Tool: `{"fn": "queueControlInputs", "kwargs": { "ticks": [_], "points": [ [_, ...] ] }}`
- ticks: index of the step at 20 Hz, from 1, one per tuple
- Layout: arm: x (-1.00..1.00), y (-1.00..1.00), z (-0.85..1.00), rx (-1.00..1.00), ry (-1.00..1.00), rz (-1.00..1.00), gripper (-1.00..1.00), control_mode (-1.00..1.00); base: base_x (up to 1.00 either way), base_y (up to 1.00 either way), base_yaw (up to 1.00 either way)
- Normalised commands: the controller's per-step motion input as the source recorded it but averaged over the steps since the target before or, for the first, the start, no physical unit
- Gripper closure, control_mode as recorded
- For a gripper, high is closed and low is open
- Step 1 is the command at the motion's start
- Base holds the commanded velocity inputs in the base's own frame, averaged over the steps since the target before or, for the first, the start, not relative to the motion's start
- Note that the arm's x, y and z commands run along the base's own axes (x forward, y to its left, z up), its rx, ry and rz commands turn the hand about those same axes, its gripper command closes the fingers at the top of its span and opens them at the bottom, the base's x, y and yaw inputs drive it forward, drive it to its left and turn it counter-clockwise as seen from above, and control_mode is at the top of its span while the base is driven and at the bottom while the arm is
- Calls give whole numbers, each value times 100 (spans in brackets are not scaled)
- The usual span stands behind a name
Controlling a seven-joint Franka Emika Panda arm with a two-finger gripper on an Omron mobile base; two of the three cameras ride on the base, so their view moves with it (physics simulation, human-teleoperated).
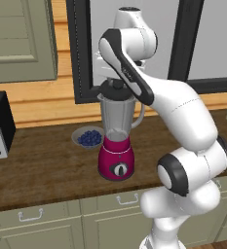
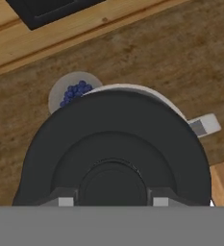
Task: Close the lid blender by securely placing the lid on top.
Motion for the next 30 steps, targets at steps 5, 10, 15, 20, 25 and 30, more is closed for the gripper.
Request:
{"fn": "queueControlInputs", "kwargs": {
  "ticks": [5, 10, 15, 20, 25, 30],
  "points": [
    [10, 0, -18, 0, 0, 0, 100, -100, 0, 0, 0],
    [5, -12, -1, 0, 0, -1, 100, -100, 0, 0, 0],
    [4, -13, 0, 0, 0, -2, 100, -100, 0, 0, 0],
    [0, -20, 0, 0, 1, -5, 100, -100, 0, 0, 0],
    [0, -17, 0, 0, 0, -5, 100, -100, 0, 0, 0],
    [2, 0, 0, 0, 0, -1, 100, -100, 0, 0, 0]
  ]
}}
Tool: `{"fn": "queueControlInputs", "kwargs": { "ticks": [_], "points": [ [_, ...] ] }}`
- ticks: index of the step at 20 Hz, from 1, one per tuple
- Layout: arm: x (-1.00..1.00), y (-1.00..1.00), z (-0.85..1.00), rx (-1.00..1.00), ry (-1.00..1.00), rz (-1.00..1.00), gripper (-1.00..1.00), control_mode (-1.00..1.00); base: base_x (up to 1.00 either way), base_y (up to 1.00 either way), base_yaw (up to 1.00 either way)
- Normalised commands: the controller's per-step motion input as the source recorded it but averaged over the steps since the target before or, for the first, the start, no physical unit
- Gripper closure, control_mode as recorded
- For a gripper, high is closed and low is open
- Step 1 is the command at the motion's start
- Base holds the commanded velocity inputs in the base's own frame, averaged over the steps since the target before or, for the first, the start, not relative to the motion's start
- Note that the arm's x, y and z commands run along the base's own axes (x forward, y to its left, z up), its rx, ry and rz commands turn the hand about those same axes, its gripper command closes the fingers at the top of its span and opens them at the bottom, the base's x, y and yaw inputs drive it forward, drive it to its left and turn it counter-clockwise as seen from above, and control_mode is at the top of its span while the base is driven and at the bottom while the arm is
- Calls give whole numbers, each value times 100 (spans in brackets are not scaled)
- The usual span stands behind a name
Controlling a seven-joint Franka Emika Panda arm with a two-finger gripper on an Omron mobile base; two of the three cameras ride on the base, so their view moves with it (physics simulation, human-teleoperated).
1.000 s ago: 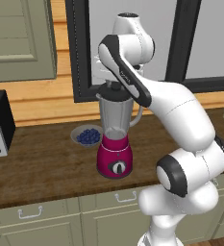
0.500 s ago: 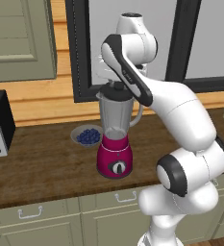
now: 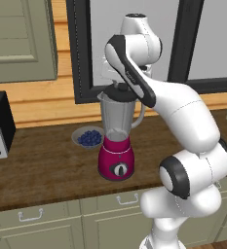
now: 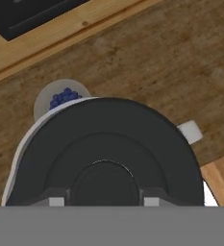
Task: Close the lid blender by securely placing the lid on top.
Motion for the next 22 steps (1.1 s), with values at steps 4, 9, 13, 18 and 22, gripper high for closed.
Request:
{"fn": "queueControlInputs", "kwargs": {
  "ticks": [4, 9, 13, 18, 22],
  "points": [
    [13, 7, 0, 0, 0, 0, 100, -100, 0, 0, 0],
    [17, 25, 0, 0, 0, 0, 100, -100, 0, 0, 0],
    [7, 31, 0, 0, 0, 0, 100, -100, 0, 0, 0],
    [1, 19, 0, 0, 0, 0, 100, -100, 0, 0, 0],
    [0, 0, -4, 0, 0, 0, 100, -100, 0, 0, 0]
  ]
}}
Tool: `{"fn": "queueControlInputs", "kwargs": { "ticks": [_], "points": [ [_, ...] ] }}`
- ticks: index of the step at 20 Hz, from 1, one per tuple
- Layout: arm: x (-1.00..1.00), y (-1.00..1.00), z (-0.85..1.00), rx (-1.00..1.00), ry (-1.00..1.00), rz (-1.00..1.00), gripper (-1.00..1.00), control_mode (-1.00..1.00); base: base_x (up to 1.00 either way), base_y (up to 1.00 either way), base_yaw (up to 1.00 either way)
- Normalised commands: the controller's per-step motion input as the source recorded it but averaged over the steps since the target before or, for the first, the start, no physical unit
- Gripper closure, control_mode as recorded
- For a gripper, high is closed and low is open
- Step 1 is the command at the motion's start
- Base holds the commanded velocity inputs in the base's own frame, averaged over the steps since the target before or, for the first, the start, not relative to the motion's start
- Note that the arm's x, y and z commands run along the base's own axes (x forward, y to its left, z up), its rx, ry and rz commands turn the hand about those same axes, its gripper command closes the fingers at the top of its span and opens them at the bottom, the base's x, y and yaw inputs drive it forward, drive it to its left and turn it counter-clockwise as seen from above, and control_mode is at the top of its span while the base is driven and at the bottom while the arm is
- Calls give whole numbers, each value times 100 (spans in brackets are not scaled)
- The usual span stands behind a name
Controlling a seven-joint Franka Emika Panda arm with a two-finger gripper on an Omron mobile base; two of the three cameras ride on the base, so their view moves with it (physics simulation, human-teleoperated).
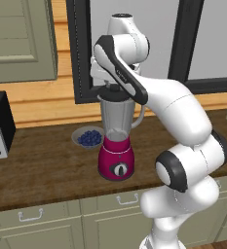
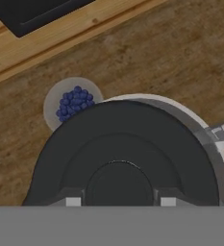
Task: Close the lid blender by securely placing the lid on top.
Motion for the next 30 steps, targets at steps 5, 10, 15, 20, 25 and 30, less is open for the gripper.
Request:
{"fn": "queueControlInputs", "kwargs": {
  "ticks": [5, 10, 15, 20, 25, 30],
  "points": [
    [0, -11, -6, 0, 0, 0, 100, -100, 0, 0, 0],
    [6, -17, 0, 0, 0, 0, 100, -100, 0, 0, 0],
    [9, -9, 0, 0, 0, 0, 100, -100, 0, 0, 0],
    [7, 0, -1, 0, 0, 0, 100, -100, 0, 0, 0],
    [13, 0, -10, 0, 0, 0, 100, -100, 0, 0, 0],
    [21, 0, -10, 0, -2, 0, 100, -100, 0, 0, 0]
  ]
}}
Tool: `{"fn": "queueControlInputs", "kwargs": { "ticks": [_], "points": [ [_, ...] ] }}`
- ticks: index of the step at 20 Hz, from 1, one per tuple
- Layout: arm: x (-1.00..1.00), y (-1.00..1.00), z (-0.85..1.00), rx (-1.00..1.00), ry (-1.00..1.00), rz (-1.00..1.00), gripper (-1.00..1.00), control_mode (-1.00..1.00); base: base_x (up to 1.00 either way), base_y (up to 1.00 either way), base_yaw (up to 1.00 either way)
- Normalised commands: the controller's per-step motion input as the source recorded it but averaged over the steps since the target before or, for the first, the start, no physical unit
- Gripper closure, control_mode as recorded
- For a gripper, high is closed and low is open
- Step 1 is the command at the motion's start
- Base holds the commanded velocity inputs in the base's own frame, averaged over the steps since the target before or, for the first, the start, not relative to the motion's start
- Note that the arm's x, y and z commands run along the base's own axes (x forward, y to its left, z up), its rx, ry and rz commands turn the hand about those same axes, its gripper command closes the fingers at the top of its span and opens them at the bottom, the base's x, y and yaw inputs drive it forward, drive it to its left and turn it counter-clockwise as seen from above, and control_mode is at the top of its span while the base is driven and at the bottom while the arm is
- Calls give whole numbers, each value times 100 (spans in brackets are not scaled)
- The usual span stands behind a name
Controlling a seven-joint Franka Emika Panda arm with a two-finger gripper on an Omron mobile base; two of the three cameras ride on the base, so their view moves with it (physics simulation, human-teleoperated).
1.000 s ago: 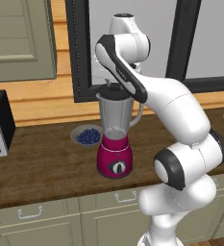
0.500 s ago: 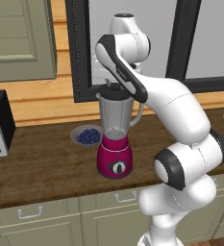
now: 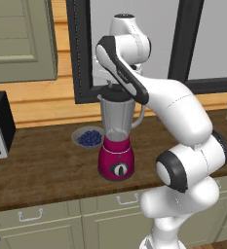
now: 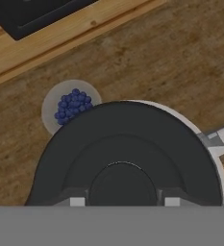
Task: Close the lid blender by securely placing the lid on top.
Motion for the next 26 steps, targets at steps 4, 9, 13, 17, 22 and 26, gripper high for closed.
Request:
{"fn": "queueControlInputs", "kwargs": {
  "ticks": [4, 9, 13, 17, 22, 26],
  "points": [
    [2, 0, -26, 0, 0, 0, 100, -100, 0, 0, 0],
    [0, 0, -33, -2, 0, 0, 100, -100, 0, 0, 0],
    [0, 0, -30, -3, 0, 0, 100, -100, 0, 0, 0],
    [0, 0, -15, -2, 0, 0, 100, -100, 0, 0, 0],
    [-2, 0, -2, 0, 1, 0, 100, -100, 0, 0, 0],
    [-13, 0, 0, -1, 7, 0, 100, -100, 0, 0, 0]
  ]
}}
